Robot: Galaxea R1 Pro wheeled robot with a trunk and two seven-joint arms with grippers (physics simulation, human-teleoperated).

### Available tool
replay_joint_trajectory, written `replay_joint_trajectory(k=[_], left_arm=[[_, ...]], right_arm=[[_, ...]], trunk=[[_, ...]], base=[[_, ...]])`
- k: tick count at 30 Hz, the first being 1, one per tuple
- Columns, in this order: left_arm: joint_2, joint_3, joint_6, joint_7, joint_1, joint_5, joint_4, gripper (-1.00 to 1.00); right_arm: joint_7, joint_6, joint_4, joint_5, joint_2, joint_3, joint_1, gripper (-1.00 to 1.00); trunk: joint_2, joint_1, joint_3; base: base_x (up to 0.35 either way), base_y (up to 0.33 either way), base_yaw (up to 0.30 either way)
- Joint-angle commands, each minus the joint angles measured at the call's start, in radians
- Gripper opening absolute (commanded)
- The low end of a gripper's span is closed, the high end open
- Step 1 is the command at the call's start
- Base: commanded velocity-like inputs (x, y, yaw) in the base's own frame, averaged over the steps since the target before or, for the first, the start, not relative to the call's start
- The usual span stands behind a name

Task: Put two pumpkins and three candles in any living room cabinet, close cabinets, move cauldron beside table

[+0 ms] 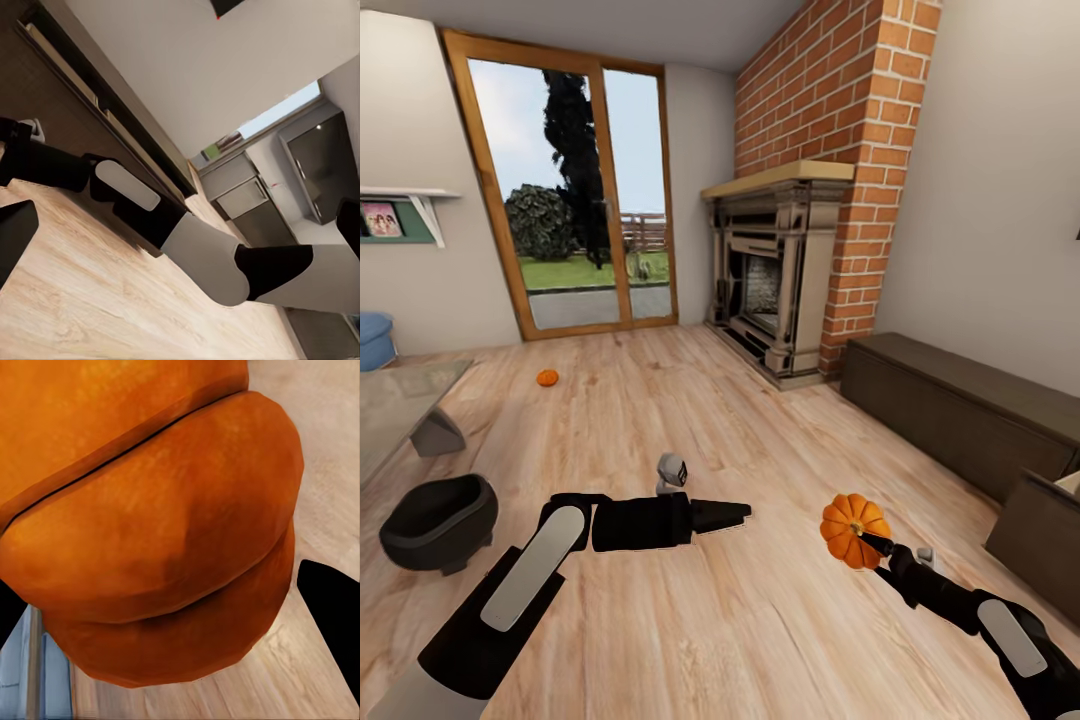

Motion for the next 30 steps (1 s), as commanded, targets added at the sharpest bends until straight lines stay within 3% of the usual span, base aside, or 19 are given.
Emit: replay_joint_trajectory(k=[1,30], left_arm=[[0.000,-0.001,0.001,-0.008,-0.001,-0.006,0.001,1.00],[0.002,0.000,0.001,-0.008,-0.001,-0.006,0.001,1.00]], right_arm=[[-0.002,0.012,-0.001,-0.017,0.000,-0.004,-0.001,-1.00],[-0.001,0.013,-0.002,-0.016,0.001,-0.004,-0.001,-1.00]], trunk=[[0.000,0.000,-0.002],[0.000,0.000,-0.031]], base=[[0.326,0.000,0.224],[0.325,0.000,0.223]])
